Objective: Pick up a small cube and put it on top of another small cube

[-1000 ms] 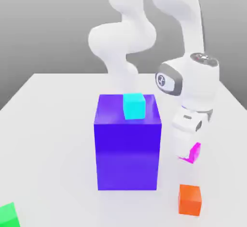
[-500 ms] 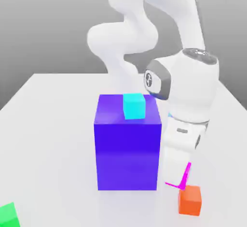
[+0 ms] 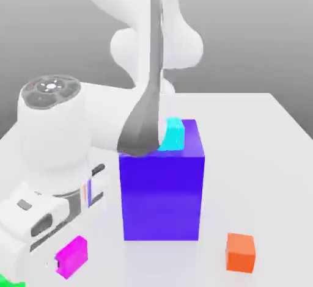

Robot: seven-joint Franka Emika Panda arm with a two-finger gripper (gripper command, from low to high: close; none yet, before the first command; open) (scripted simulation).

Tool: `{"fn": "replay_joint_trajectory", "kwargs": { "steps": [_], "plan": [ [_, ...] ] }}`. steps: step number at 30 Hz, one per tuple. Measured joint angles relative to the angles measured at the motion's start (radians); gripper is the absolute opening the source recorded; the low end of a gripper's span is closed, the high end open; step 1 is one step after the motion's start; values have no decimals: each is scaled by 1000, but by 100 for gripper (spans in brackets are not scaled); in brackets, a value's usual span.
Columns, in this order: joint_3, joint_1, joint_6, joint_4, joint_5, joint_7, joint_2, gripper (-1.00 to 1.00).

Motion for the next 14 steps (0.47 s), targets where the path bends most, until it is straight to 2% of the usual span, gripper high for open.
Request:
{"fn": "replay_joint_trajectory", "kwargs": {
  "steps": [4, 8, 9, 14],
  "plan": [
    [-11, -105, -34, 43, 69, -137, 5, -100],
    [22, -139, 56, 53, 109, -207, 100, -100],
    [28, -144, 77, 55, 118, -214, 124, 100],
    [28, -144, 77, 55, 118, -214, 124, 100]
  ]
}}
